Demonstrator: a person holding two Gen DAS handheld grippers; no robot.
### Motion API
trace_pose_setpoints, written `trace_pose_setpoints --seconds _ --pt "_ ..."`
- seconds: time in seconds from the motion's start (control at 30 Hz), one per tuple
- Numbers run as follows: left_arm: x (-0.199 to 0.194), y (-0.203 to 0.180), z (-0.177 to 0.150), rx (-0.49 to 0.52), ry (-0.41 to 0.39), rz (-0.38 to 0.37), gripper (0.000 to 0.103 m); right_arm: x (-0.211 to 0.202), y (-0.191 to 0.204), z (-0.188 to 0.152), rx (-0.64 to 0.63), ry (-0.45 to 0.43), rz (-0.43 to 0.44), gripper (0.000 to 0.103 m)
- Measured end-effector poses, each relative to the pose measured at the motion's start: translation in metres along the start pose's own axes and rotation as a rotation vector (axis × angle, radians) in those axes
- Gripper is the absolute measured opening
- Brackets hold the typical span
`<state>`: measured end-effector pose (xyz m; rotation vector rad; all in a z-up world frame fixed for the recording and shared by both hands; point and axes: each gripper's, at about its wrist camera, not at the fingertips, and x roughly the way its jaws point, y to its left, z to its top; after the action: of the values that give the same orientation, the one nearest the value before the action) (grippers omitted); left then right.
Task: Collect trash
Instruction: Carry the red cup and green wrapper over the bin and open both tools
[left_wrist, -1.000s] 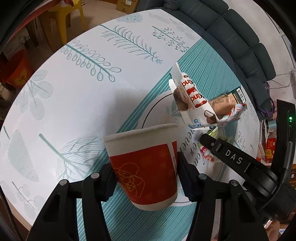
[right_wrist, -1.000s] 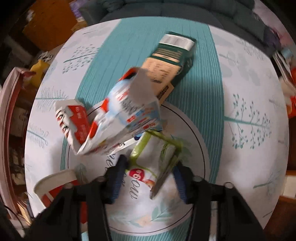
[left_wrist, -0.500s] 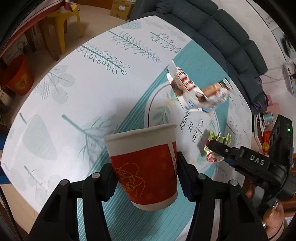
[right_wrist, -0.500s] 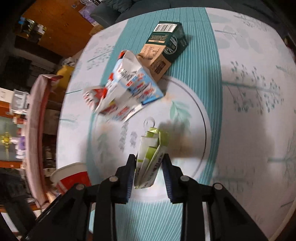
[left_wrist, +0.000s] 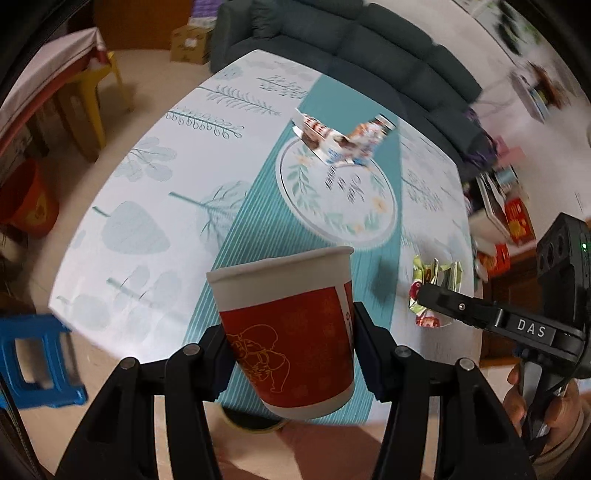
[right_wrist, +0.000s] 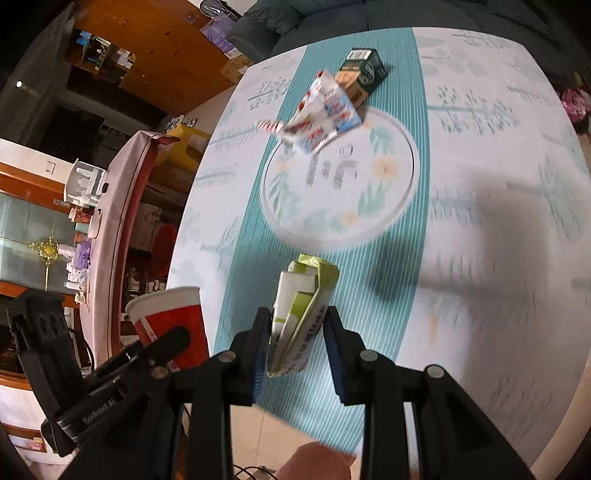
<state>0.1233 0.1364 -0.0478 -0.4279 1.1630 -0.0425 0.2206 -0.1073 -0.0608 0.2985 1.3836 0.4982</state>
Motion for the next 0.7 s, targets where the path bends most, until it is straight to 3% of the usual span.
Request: trace_pose_setpoints --seconds 0.43,0.7 --pt "-0.063 0.030 -0.121 0.298 0.056 -0.057 0.055 -0.016 0.043 -0.180 0.138 -0.089 0.001 0.029" --pt "-0.057 0.040 -0.174 0.357 0.130 -0.089 0.055 -0.004 0.047 -0.243 0.214 -0.062 -0.047 0.029"
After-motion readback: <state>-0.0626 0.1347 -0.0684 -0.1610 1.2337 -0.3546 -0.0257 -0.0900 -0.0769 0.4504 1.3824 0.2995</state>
